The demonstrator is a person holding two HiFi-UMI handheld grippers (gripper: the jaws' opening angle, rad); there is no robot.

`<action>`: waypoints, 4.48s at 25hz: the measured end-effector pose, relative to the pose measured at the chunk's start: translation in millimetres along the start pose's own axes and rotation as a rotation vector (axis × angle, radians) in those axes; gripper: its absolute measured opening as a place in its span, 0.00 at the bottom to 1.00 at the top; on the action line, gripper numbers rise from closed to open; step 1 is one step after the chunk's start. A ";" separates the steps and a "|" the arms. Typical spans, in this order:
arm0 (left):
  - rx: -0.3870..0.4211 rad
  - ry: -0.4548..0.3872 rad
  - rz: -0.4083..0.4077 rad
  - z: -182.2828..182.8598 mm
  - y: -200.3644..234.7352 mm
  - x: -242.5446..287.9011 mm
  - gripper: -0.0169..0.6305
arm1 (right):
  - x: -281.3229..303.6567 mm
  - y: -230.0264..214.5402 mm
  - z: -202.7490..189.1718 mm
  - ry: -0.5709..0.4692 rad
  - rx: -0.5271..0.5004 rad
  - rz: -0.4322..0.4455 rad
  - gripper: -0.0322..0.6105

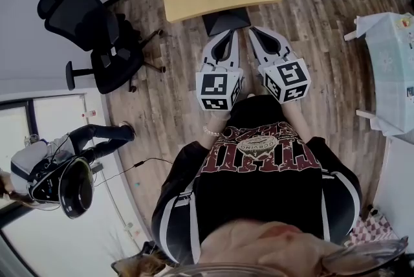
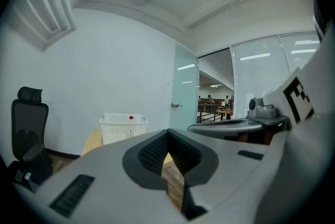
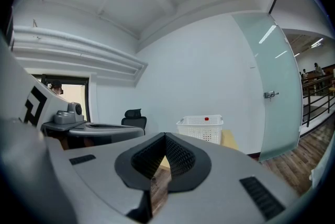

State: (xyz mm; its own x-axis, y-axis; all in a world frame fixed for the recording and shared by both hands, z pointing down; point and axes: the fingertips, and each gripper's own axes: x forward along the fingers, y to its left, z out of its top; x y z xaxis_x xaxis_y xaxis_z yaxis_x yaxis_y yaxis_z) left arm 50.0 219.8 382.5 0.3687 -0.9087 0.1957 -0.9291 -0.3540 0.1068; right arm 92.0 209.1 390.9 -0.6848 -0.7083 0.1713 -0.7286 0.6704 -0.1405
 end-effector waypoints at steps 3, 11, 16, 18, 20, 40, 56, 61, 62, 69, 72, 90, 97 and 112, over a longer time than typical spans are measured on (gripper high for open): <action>0.000 0.004 -0.001 2.2 9.1 5.7 0.10 | 10.5 -1.8 2.3 0.004 0.000 0.000 0.08; -0.003 0.013 -0.021 0.2 30.1 19.4 0.10 | 38.1 -0.3 2.2 0.015 -0.006 0.001 0.08; -0.008 0.014 -0.027 2.5 43.0 30.0 0.10 | 54.0 -4.5 3.6 0.020 -0.004 -0.007 0.08; -0.010 0.015 -0.030 3.2 46.7 35.7 0.10 | 59.7 -7.9 4.3 0.022 -0.003 -0.011 0.08; -0.012 0.016 -0.037 3.3 51.1 41.3 0.10 | 66.4 -10.7 4.4 0.025 -0.004 -0.014 0.08; 0.002 0.013 -0.112 14.4 96.1 81.3 0.10 | 123.4 -23.4 13.1 0.005 0.011 -0.072 0.08; 0.028 0.012 -0.161 22.0 107.3 86.0 0.10 | 135.4 -20.3 21.7 -0.019 0.017 -0.109 0.08; 0.025 0.014 -0.148 19.2 109.4 87.2 0.10 | 138.5 -22.2 20.7 -0.019 0.013 -0.101 0.08; 0.023 0.016 -0.145 18.6 110.5 87.9 0.10 | 140.0 -22.3 20.8 -0.019 0.012 -0.096 0.08; 0.023 0.014 -0.111 25.7 115.0 101.9 0.10 | 151.0 -33.6 24.9 -0.009 0.013 -0.060 0.08; 0.021 0.018 -0.101 26.6 112.4 112.6 0.10 | 154.8 -44.7 25.9 -0.004 0.014 -0.049 0.08; -0.003 0.030 -0.036 43.2 130.0 181.4 0.10 | 206.1 -95.4 46.0 0.026 0.001 0.041 0.08; -0.012 0.021 -0.010 48.1 131.0 204.6 0.10 | 218.1 -114.0 50.6 0.028 -0.007 0.074 0.08; -0.017 0.009 0.027 49.8 114.0 236.9 0.10 | 215.1 -151.0 53.1 0.027 -0.024 0.110 0.08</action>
State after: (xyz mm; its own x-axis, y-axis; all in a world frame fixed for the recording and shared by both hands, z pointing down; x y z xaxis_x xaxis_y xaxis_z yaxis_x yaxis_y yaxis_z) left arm 30.1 -46.8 392.5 0.3439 -0.9157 0.2079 -0.9381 -0.3256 0.1178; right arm 53.9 -56.2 397.2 -0.7598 -0.6240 0.1829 -0.6481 0.7492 -0.1366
